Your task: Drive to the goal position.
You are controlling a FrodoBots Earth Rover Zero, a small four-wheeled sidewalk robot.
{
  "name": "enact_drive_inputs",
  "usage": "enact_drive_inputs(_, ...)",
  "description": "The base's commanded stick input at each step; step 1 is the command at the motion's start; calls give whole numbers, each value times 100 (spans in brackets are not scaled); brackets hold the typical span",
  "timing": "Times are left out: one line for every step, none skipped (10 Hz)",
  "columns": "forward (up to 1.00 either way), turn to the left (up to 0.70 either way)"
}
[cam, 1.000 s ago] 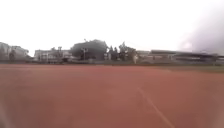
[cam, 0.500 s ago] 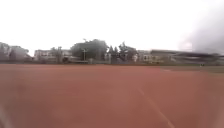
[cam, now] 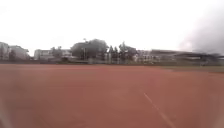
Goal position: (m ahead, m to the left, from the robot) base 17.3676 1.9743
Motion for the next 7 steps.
enact_drive_inputs(30, 0)
enact_drive_inputs(30, 0)
enact_drive_inputs(30, 0)
enact_drive_inputs(30, 0)
enact_drive_inputs(30, 0)
enact_drive_inputs(30, 0)
enact_drive_inputs(30, 0)
